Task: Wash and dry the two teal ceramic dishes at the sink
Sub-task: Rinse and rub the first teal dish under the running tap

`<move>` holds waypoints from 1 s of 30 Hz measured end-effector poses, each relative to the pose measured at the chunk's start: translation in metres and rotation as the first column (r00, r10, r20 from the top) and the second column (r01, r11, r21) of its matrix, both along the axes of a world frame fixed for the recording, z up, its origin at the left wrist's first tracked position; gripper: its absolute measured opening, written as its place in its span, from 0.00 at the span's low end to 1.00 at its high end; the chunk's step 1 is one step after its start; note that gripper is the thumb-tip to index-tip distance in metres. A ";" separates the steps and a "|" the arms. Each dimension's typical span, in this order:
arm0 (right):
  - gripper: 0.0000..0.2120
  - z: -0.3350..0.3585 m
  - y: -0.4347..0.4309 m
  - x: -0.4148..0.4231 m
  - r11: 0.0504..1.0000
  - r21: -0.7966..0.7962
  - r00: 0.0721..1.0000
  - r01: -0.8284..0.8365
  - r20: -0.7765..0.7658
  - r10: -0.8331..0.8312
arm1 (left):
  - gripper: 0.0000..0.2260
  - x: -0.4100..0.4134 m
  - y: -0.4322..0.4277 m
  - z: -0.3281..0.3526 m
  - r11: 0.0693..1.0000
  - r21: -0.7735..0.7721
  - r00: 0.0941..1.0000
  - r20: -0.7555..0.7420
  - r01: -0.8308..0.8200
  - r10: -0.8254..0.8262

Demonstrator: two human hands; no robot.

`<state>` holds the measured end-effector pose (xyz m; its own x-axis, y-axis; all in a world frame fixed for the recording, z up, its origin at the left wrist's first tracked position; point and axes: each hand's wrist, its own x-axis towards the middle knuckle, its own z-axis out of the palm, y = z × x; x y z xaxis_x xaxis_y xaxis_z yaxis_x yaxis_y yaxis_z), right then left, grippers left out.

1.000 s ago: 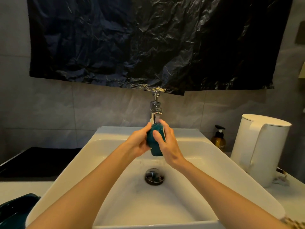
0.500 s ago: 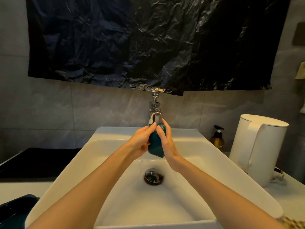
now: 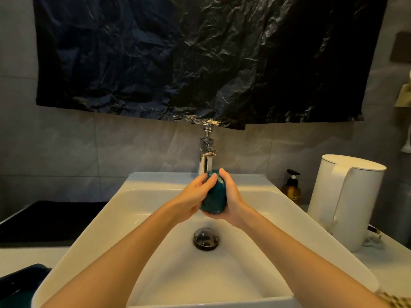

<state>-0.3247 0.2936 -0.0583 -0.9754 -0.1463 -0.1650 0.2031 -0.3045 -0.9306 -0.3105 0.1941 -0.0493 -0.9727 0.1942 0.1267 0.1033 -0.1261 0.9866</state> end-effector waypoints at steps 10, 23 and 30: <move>0.19 -0.001 0.004 0.004 0.938 0.319 0.928 0.133 -0.374 -0.005 | 0.12 -0.003 0.003 0.007 0.991 0.113 0.977 0.208 -0.072 0.047; 0.20 0.000 -0.002 0.001 0.989 0.141 0.956 0.041 -0.292 0.002 | 0.13 -0.002 -0.001 0.010 0.991 0.097 0.995 0.056 -0.091 0.086; 0.16 -0.011 0.002 -0.002 0.917 0.341 0.753 0.205 -0.654 0.075 | 0.15 -0.008 -0.008 0.010 0.950 0.299 0.968 0.250 -0.093 0.016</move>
